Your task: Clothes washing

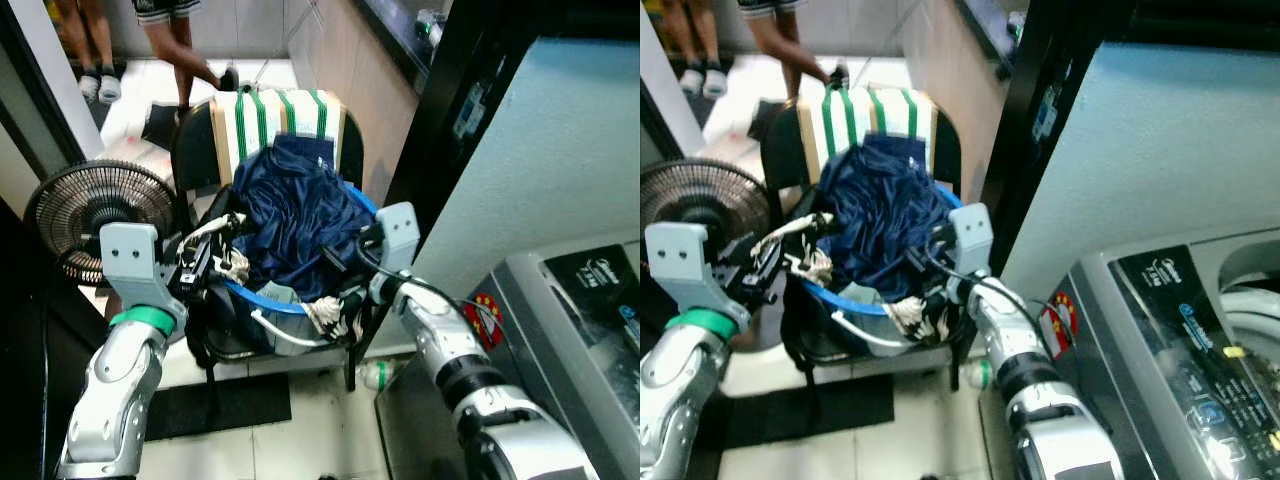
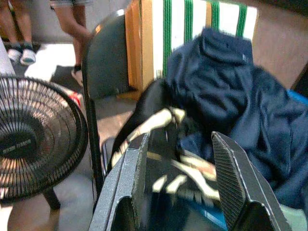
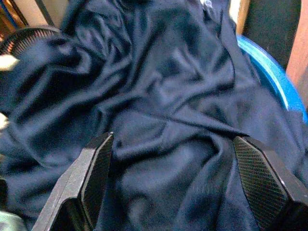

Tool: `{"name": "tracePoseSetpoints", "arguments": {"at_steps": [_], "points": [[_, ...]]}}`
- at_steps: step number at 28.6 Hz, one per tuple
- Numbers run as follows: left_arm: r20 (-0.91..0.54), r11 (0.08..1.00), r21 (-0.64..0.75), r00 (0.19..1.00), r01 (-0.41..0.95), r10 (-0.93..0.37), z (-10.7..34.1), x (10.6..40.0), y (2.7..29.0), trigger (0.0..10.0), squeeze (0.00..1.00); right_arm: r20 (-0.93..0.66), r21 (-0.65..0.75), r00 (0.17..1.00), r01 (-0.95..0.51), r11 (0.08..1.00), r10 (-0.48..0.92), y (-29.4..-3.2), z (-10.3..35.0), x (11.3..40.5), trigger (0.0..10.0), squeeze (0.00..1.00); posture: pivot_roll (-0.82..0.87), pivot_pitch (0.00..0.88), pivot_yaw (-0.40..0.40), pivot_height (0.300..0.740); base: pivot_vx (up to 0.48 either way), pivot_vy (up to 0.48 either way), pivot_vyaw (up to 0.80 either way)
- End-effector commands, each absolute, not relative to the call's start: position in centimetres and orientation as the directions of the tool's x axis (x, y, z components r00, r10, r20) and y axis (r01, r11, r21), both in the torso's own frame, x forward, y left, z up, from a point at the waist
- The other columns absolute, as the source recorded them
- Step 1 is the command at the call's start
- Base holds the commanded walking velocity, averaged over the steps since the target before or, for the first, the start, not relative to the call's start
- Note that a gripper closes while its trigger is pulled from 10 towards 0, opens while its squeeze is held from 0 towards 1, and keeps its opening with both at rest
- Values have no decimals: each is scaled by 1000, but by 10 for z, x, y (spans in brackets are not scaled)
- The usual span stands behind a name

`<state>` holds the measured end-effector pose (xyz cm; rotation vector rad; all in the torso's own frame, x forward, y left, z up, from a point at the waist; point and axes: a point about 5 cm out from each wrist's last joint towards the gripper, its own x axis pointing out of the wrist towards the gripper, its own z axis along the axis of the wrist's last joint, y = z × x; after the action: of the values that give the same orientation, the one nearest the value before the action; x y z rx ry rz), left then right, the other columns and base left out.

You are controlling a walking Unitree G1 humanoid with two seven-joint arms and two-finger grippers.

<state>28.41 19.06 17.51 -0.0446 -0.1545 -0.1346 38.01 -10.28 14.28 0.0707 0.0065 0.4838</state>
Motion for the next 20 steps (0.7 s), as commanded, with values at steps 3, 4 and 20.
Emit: {"name": "tracePoseSetpoints", "arguments": {"at_steps": [3,4,20], "points": [[139,986,-30,977,165,-159,175,280,187,10000,0,-15,79,879,-474,877,477,-101,133,377,10000,1000,108,204,2,740,0,0,0],[136,984,-31,977,173,-167,175,280,186,10000,0,-17,78,876,-479,874,481,-100,130,375,10000,1000,112,209,4,740,0,0,0],[100,973,-34,970,227,-223,173,279,176,10000,0,15,129,867,-495,859,498,-96,113,363,0,0,105,224,27,740,0,0,0]]}}
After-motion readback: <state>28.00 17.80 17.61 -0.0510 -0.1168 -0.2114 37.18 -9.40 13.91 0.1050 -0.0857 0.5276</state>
